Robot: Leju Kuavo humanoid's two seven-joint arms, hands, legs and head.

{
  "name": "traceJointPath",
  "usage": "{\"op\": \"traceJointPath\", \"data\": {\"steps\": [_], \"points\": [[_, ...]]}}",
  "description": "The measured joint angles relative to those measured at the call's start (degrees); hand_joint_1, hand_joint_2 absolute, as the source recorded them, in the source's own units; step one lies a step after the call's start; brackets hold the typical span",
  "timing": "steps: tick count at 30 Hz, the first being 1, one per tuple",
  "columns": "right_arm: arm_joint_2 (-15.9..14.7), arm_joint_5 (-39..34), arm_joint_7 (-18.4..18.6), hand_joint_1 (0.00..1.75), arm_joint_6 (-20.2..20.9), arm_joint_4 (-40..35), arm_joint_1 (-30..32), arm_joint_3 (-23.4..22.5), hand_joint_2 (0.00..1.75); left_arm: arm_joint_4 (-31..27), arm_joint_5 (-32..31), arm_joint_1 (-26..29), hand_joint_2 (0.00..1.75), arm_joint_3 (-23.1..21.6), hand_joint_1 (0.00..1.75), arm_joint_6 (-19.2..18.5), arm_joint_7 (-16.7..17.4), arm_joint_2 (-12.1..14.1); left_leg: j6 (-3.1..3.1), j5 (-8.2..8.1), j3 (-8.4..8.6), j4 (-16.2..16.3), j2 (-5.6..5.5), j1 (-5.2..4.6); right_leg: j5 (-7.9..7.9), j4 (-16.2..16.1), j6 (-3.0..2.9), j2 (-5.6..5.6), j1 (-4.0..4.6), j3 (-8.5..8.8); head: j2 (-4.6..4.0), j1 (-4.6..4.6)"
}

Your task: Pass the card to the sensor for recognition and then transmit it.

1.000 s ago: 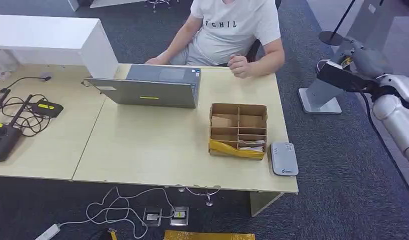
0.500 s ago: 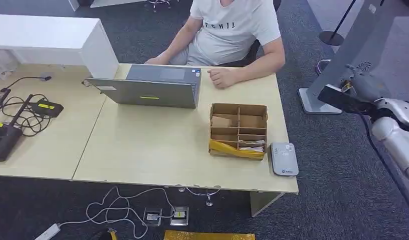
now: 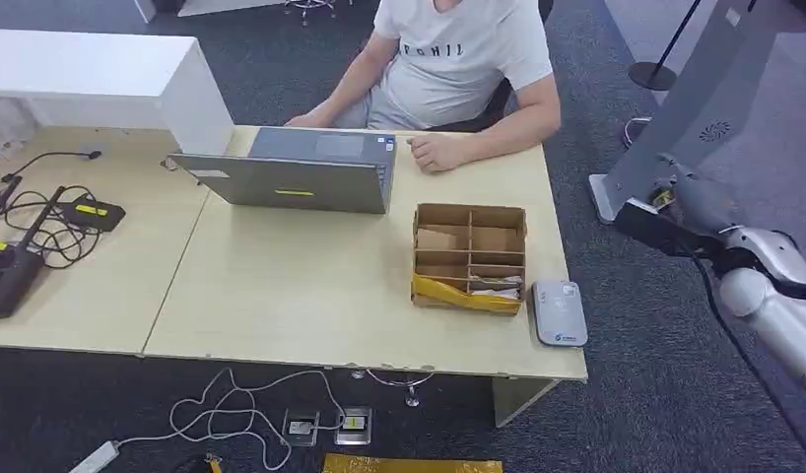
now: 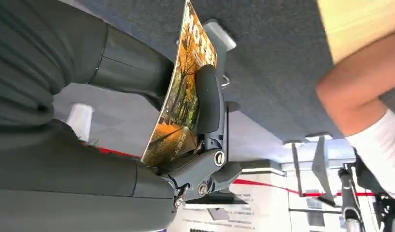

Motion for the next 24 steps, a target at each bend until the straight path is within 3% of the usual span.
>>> {"op": "traceJointPath", "data": {"steps": [12,24], "points": [[-1.8,0.3,4.1,1.75,-1.1,-12.5,11.4,-1.5,1.75,0.0,0.0,0.2,0.0,0.0,0.0,1.4,0.0,-0.1,0.01,-0.02,-0.02,0.0,0.0,-0.01,-0.01,0.0,0.0,0.01,-0.01,-0.03,0.0,-0.02],[-2.3,-0.1,2.2,1.75,-0.6,-13.3,15.6,-1.8,1.75,0.0,0.0,0.8,0.0,0.0,0.0,1.9,0.0,-0.3,0.01,-0.02,-0.03,0.0,0.0,-0.01,-0.01,0.0,-0.01,0.0,-0.01,-0.02,0.0,-0.02]]}}
